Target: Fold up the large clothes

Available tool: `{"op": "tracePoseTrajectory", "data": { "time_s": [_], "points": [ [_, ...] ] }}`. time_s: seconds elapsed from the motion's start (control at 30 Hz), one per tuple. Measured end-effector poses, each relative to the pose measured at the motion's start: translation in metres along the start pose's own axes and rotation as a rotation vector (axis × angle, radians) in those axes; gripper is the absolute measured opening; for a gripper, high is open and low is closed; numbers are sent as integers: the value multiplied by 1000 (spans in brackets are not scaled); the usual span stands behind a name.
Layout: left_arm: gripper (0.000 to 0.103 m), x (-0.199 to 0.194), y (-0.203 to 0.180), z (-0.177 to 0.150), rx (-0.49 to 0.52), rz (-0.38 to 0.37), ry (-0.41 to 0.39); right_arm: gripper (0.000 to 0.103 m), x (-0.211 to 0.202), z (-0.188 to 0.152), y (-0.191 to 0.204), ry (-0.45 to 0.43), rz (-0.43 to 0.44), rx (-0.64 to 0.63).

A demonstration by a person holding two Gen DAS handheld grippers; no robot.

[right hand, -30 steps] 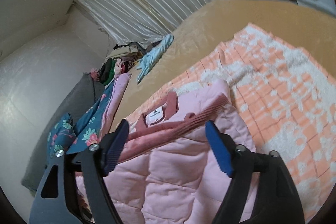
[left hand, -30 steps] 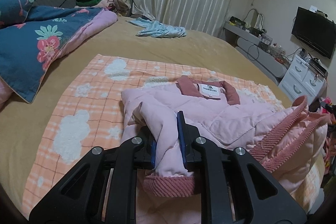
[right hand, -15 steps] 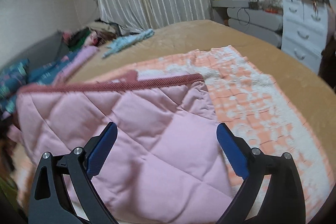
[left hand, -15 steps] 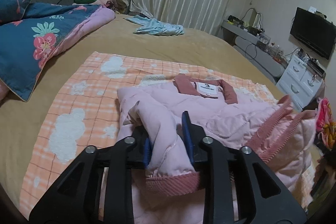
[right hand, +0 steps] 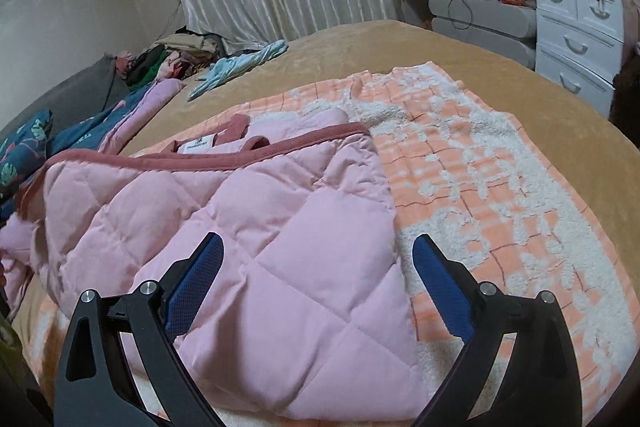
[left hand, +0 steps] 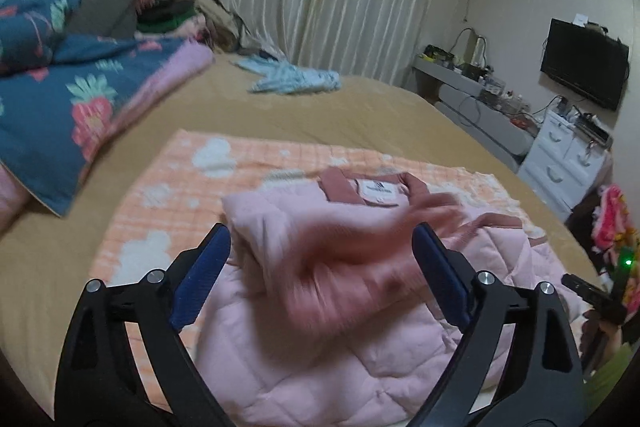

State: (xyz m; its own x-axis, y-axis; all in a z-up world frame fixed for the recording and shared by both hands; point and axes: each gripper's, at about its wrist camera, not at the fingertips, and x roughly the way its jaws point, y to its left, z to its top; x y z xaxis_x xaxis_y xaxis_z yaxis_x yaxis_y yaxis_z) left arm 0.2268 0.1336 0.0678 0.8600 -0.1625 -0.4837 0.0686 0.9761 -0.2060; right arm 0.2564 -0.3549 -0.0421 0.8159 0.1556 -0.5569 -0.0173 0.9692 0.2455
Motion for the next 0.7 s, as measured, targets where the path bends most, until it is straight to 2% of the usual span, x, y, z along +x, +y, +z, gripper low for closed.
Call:
{"op": "tracePoseTrajectory", "data": {
  "time_s": [0.17,0.33,0.5,0.6,0.7],
  "points": [
    [94,-10,12,-2,4,66,-19,95,-1,-1,4,11,13,-16],
    [94,2,33,-17,3,111,48,95,-5,-4,1,16,23,-14],
    [94,25,47,-46,-9,97,169,95,-9,-13,-3,34,31,-14],
    [94,35,49,-63,9,73,229,95,-12,-19,-3,47,41,-20],
    [94,52,46,-83,45,49,325,95,-7,-23,2,65,27,-53]
  ]
}}
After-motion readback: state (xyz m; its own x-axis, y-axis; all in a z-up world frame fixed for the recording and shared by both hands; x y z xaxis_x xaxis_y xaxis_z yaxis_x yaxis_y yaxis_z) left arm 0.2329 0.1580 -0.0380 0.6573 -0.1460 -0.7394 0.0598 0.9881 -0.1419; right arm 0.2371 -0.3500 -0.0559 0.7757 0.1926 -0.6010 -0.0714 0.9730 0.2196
